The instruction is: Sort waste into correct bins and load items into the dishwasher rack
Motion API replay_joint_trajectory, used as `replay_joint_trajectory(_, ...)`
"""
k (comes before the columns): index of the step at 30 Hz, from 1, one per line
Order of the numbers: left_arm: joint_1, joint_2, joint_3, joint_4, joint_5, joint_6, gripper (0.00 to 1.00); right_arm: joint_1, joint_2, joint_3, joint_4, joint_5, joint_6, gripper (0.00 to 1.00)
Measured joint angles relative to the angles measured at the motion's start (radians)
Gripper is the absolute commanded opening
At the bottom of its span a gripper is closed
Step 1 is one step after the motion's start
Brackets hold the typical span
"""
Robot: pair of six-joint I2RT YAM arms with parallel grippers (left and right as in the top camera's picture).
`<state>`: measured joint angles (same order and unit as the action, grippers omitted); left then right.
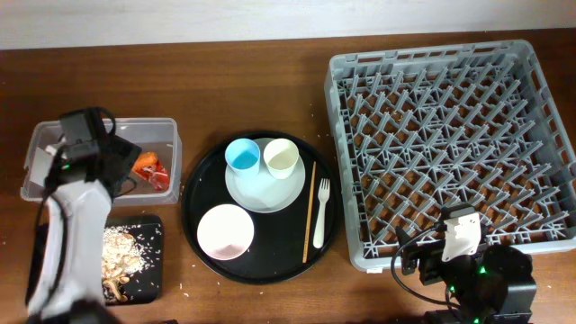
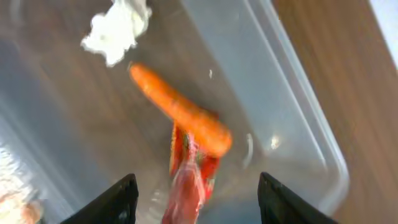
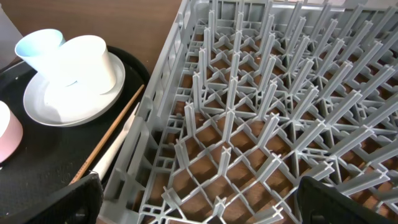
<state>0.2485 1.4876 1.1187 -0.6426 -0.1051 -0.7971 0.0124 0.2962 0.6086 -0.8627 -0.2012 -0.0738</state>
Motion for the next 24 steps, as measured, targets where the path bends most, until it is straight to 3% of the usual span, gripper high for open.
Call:
replay_joint_trajectory(6,-0.011,-0.354,0.056,-0.388,0.21,0.185,0.64,0.0,0.002,0.0,0.0,0.0,0.0,0.98)
replay_joint_trajectory(11,-0.171,-0.444,0.057,-0.613,0.294,0.317,0.56,0.0,0.001,0.0,0.002,0.0,0.0,0.99)
replay_joint_trajectory(16,-0.38,-0.442,0.057,-0.629,0.309,0.362,0.55,0.0,0.001,0.0,0.001,0.0,0.0,0.99)
replay_joint_trajectory(24,-0.455,-0.383,0.057,-0.609,0.306,0.368,0.55,0.0,0.001,0.0,0.002,0.116,-0.035,0.99)
